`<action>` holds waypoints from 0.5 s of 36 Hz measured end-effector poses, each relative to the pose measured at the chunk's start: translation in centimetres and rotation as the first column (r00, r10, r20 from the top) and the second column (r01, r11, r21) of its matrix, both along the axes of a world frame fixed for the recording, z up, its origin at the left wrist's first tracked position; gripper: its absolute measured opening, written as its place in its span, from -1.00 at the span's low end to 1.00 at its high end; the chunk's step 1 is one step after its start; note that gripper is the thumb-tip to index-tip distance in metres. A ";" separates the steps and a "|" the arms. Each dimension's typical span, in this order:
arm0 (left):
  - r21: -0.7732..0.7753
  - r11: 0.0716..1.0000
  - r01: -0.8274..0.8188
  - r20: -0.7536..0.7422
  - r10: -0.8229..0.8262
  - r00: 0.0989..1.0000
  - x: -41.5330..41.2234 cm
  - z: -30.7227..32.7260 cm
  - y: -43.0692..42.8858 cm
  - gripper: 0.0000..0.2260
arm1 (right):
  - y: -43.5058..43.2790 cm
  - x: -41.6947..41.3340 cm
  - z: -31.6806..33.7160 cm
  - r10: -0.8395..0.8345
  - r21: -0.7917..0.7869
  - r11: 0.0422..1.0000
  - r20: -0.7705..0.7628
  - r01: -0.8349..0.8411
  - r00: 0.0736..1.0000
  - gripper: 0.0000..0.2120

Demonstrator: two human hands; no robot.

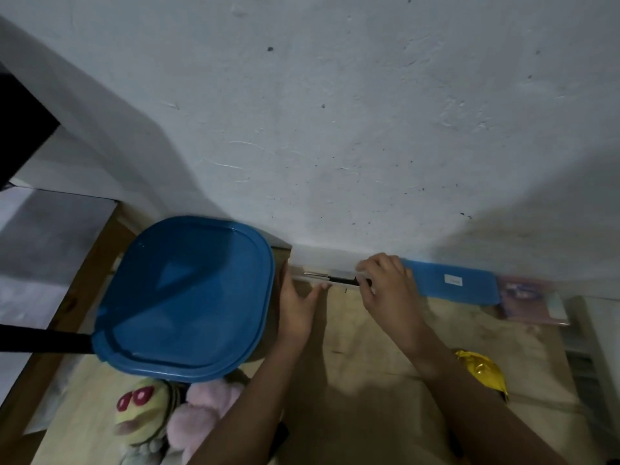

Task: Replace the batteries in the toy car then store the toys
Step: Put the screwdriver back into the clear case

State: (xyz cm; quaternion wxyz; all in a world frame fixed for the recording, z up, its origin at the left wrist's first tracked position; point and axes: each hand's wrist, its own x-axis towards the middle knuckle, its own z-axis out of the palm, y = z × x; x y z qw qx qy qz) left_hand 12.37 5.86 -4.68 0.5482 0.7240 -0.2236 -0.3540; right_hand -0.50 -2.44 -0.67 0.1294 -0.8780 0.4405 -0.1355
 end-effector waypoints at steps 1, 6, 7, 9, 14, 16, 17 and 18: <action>-0.001 1.000 -0.011 -0.013 0.011 1.000 0.0 -0.1 -0.2 -0.37 | 0.3 0.0 -0.1 0.016 0.046 0.999 -0.028 -0.014 0.999 -0.88; 0.001 0.999 -0.035 -0.088 0.035 0.996 0.2 -0.2 -0.5 -0.33 | 0.8 0.1 -0.3 0.010 0.106 0.994 -0.076 -0.002 0.997 -0.82; -0.006 0.999 -0.036 -0.105 0.035 0.994 0.3 -0.1 -0.4 -0.31 | 0.7 0.3 -0.1 0.003 0.109 0.994 -0.087 0.006 0.996 -0.82; -0.014 1.000 -0.023 -0.135 0.021 0.991 0.4 0.0 -0.3 -0.25 | 0.6 0.6 0.2 -0.009 0.126 0.992 -0.116 0.024 0.993 -0.80; -0.056 0.998 0.011 -0.144 -0.019 0.989 0.6 -0.1 0.0 -0.33 | 0.9 1.0 0.7 -0.043 0.151 0.986 -0.180 0.071 0.983 -0.75; -0.041 0.999 -0.024 -0.172 0.017 0.985 0.5 -0.3 0.0 -0.42 | 1.2 1.2 0.7 -0.072 0.130 0.986 -0.203 0.100 0.976 -0.75; -0.031 0.999 -0.036 -0.174 0.031 0.984 0.5 -0.4 -0.1 -0.46 | 1.3 1.3 0.7 -0.085 0.116 0.987 -0.211 0.111 0.974 -0.76; -0.023 0.999 -0.046 -0.164 0.042 0.986 0.5 -0.5 -0.1 -0.50 | 1.4 1.4 0.7 -0.095 0.107 0.987 -0.216 0.120 0.972 -0.76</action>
